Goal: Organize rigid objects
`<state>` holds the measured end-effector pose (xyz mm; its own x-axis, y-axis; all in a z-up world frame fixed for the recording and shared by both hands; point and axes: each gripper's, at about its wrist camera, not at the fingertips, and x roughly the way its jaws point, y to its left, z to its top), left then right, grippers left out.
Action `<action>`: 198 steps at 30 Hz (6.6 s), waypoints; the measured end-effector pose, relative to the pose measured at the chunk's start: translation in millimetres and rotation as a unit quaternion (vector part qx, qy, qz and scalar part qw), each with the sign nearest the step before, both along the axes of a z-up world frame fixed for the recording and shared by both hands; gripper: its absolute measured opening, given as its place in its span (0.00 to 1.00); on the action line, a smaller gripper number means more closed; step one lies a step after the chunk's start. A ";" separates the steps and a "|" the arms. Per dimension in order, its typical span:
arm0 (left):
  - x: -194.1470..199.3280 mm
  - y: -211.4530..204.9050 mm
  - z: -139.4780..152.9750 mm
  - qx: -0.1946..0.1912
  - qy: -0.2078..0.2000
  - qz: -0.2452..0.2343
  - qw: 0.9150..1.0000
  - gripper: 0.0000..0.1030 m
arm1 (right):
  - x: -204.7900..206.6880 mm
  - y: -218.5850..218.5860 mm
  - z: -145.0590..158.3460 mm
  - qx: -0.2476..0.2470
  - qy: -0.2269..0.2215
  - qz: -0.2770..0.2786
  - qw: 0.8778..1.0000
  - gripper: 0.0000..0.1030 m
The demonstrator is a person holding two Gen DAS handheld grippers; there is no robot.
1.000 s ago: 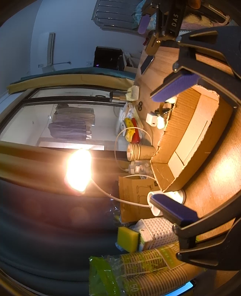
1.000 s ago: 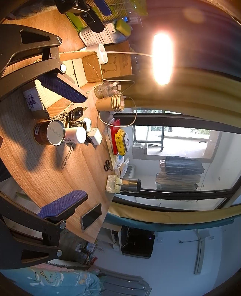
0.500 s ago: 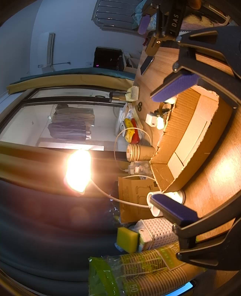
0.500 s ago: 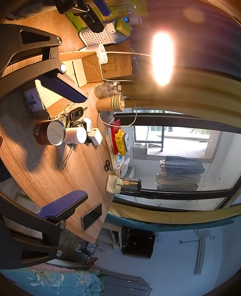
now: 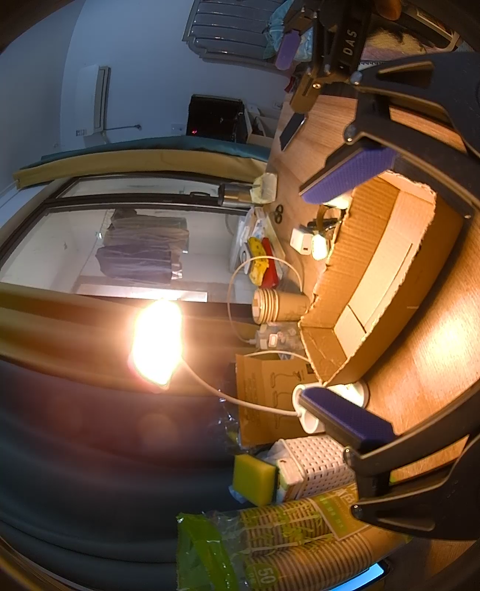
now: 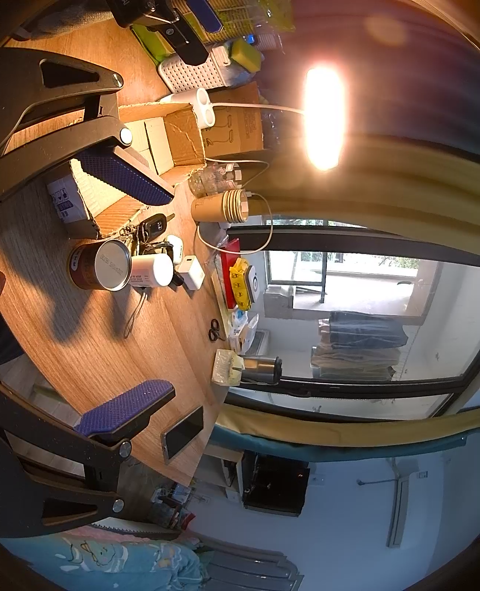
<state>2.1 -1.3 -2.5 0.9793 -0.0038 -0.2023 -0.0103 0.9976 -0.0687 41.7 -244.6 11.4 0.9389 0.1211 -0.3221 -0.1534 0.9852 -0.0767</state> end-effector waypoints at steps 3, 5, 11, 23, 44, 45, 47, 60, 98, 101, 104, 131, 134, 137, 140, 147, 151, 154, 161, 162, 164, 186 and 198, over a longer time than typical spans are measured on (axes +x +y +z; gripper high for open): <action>0.1 0.6 0.1 0.000 0.000 0.000 1.000 0.97 | -0.1 -0.2 0.0 0.000 0.000 0.001 1.000 0.94; 0.0 0.5 0.0 -0.001 0.000 0.000 1.000 0.97 | -0.2 -0.5 0.1 0.000 0.000 0.000 1.000 0.94; 0.0 0.5 0.0 0.000 0.000 0.000 1.000 0.97 | -1.4 0.6 -1.5 0.000 0.000 0.001 1.000 0.94; 4.0 -5.1 -5.9 -0.003 0.021 -0.001 1.000 0.97 | -1.4 0.6 -2.0 0.001 0.001 0.001 1.000 0.94; 79.1 -28.6 -77.8 -0.054 0.263 -0.016 0.963 0.97 | 32.3 -36.5 -42.4 0.027 0.065 -0.017 0.997 0.94; 81.3 -29.9 -80.4 -0.055 0.271 -0.014 0.961 0.97 | 33.6 -39.4 -43.4 0.029 0.067 -0.019 0.997 0.94; 85.2 -30.7 -84.3 -0.062 0.289 -0.011 0.955 0.97 | 35.4 -47.1 -46.6 0.034 0.071 -0.022 0.997 0.94; 101.9 -18.2 -116.1 -0.089 0.392 -0.026 0.915 0.40 | 41.1 -64.8 -52.7 0.050 0.076 -0.030 0.995 0.94; 108.5 18.9 -109.6 -0.065 0.359 -0.035 0.931 0.42 | 52.3 -42.7 -69.3 0.029 0.108 0.008 0.994 0.94; 108.0 16.9 -108.0 -0.056 0.352 -0.036 0.934 0.28 | 54.7 -34.2 -75.1 0.026 0.119 0.029 0.992 0.94; 108.9 18.1 -108.7 -0.061 0.351 -0.035 0.934 0.25 | 56.7 -24.2 -80.4 0.016 0.125 0.044 0.991 0.94; 100.5 26.3 -111.3 -0.067 0.300 -0.001 0.952 0.08 | 97.8 12.6 -117.8 -0.022 0.166 0.081 0.983 0.56; 100.7 27.1 -111.3 -0.071 0.300 -0.001 0.951 0.08 | 97.3 12.1 -118.0 -0.023 0.165 0.080 0.983 0.56; 99.1 27.3 -111.5 -0.072 0.299 -0.001 0.951 0.08 | 95.5 11.7 -116.4 -0.023 0.161 0.082 0.983 0.56; 99.0 28.4 -112.1 -0.076 0.300 0.000 0.951 0.08 | 92.3 11.6 -109.6 -0.018 0.153 0.088 0.984 0.56; 99.2 29.0 -112.2 -0.078 0.300 0.001 0.951 0.08 | 79.6 15.7 -83.5 -0.002 0.128 0.113 0.985 0.56; 99.4 29.2 -112.2 -0.077 0.300 0.001 0.951 0.08 | 72.9 21.1 -66.9 0.006 0.115 0.132 0.985 0.56; 99.3 29.3 -112.2 -0.077 0.300 0.001 0.951 0.08 | 66.8 27.7 -55.3 0.009 0.102 0.146 0.984 0.56; 99.5 29.2 -112.3 -0.076 0.300 0.001 0.951 0.08 | 53.3 48.5 -36.2 0.016 0.083 0.190 0.978 0.56; 99.3 29.4 -112.3 -0.076 0.300 0.001 0.951 0.08 | 51.8 51.9 -35.4 0.015 0.081 0.196 0.977 0.56; 99.4 29.3 -112.4 -0.076 0.300 0.001 0.951 0.08 | 48.7 59.5 -34.2 0.013 0.080 0.209 0.975 0.56; 99.8 30.6 -112.6 -0.075 0.300 0.002 0.951 0.08 | 45.8 105.3 -71.2 -0.013 0.148 0.273 0.950 0.56; 99.8 30.1 -112.6 -0.075 0.300 0.002 0.951 0.09 | 46.8 106.8 -77.3 -0.033 0.167 0.276 0.946 0.56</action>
<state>102.0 28.8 -115.2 0.6874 -0.0734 -0.7226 -0.0959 0.9770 -0.1904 88.5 -137.9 -65.9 0.5829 0.5327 -0.6136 -0.6698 0.7425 0.0083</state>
